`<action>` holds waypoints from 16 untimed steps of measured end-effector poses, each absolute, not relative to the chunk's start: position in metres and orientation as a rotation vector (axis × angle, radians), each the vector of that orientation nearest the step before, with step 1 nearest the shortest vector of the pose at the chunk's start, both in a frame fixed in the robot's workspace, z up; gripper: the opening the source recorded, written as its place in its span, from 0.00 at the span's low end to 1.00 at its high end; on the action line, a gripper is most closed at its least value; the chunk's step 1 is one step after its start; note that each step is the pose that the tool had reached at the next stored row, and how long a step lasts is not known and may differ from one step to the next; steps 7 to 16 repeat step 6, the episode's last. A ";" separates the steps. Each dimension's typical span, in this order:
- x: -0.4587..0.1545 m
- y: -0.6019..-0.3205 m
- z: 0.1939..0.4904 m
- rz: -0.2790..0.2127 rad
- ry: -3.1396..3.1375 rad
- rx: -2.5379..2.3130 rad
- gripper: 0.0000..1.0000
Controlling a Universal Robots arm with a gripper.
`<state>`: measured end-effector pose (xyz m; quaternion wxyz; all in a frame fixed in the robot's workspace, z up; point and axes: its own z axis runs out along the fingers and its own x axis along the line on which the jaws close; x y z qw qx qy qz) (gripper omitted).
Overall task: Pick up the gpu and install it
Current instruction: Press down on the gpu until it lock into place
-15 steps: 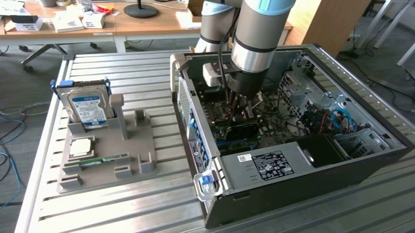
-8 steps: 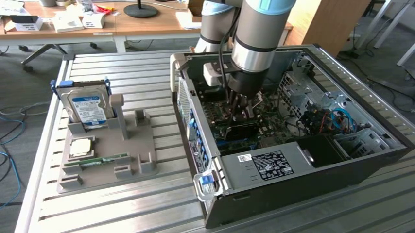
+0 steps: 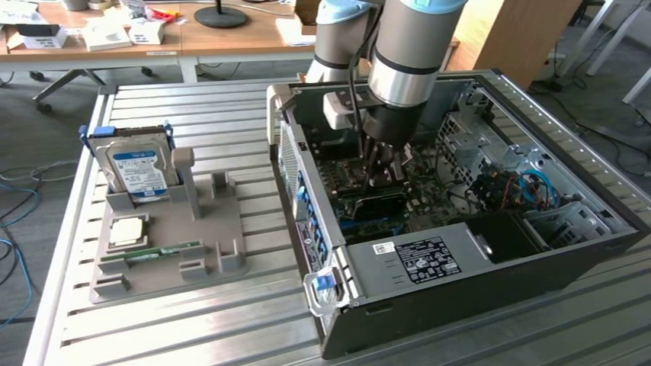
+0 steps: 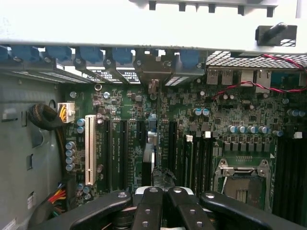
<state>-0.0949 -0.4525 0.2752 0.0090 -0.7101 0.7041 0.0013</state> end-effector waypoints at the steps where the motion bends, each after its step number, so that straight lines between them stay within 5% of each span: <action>1: -0.095 -0.453 0.275 0.004 2.200 -2.218 0.11; 16: -0.095 -0.453 0.275 0.004 2.200 -2.218 0.11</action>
